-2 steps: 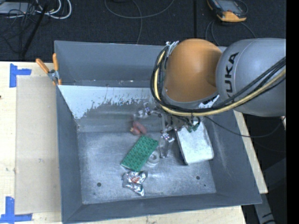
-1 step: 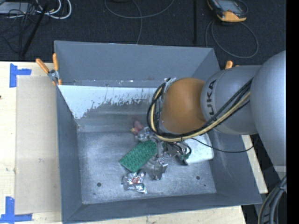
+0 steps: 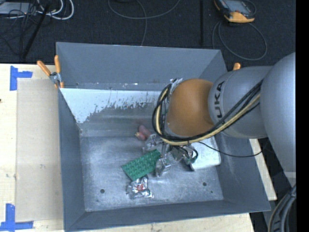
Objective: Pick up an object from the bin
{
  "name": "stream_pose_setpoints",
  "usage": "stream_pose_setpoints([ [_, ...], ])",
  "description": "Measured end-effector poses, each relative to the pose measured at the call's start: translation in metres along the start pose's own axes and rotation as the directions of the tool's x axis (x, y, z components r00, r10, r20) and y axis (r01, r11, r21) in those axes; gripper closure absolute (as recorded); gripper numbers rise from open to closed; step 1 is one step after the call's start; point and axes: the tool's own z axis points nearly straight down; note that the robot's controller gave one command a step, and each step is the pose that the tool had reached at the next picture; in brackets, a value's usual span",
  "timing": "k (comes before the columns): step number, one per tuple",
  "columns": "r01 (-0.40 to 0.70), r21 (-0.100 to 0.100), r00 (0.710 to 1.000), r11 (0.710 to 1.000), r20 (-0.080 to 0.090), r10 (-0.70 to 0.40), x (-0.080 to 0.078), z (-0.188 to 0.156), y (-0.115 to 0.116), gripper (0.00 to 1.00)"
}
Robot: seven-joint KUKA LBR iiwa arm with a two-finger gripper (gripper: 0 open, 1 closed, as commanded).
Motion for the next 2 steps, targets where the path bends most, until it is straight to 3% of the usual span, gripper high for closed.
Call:
stream_pose_setpoints([
  [1, -0.002, 0.002, 1.0, 1.0, 0.005, 0.002, -0.003, -0.105, -0.008, 1.0],
  [2, -0.086, 0.002, 0.996, 0.996, 0.003, 0.086, -0.008, -0.174, -0.015, 1.0],
])
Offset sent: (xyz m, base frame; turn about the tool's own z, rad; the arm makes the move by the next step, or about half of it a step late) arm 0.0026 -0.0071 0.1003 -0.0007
